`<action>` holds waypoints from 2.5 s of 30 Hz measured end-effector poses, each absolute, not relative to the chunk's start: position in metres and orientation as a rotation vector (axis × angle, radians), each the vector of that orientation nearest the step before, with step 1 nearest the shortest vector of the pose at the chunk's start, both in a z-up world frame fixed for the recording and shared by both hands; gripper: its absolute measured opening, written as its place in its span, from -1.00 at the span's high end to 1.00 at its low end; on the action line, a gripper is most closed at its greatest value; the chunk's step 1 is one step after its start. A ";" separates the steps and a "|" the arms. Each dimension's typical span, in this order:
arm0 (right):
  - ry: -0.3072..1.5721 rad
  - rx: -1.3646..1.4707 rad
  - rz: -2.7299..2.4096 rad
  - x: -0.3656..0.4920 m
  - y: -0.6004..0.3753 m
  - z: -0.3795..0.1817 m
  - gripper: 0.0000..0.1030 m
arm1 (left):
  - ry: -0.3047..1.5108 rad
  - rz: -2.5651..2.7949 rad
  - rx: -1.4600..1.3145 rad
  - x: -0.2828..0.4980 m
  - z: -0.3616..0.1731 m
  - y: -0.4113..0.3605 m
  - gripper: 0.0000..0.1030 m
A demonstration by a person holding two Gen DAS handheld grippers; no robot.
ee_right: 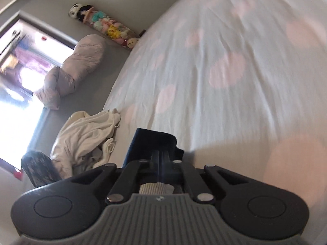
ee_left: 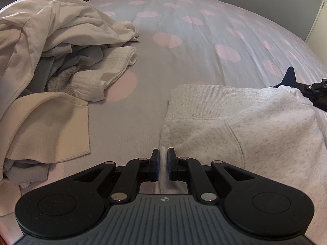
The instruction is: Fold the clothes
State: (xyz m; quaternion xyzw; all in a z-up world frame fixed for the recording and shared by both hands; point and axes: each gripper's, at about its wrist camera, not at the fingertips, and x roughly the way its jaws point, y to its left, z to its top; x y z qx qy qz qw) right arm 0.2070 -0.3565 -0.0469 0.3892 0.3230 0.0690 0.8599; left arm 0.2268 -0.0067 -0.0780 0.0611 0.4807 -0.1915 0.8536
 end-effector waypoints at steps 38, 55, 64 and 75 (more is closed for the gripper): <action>0.833 0.660 -0.016 0.079 -0.282 -0.036 -0.22 | 1.010 -0.482 -0.430 0.200 -0.095 0.072 -0.43; 0.903 0.703 0.049 0.135 -0.286 -0.069 -0.48 | 1.119 -0.734 -0.512 0.235 -0.131 0.057 -0.05; 0.888 0.807 0.094 0.161 -0.292 -0.083 -0.17 | 1.231 -0.801 -0.529 0.256 -0.135 0.045 0.34; 0.796 0.827 0.148 0.143 -0.288 -0.053 0.48 | 1.167 -0.757 -0.462 0.234 -0.096 0.040 0.56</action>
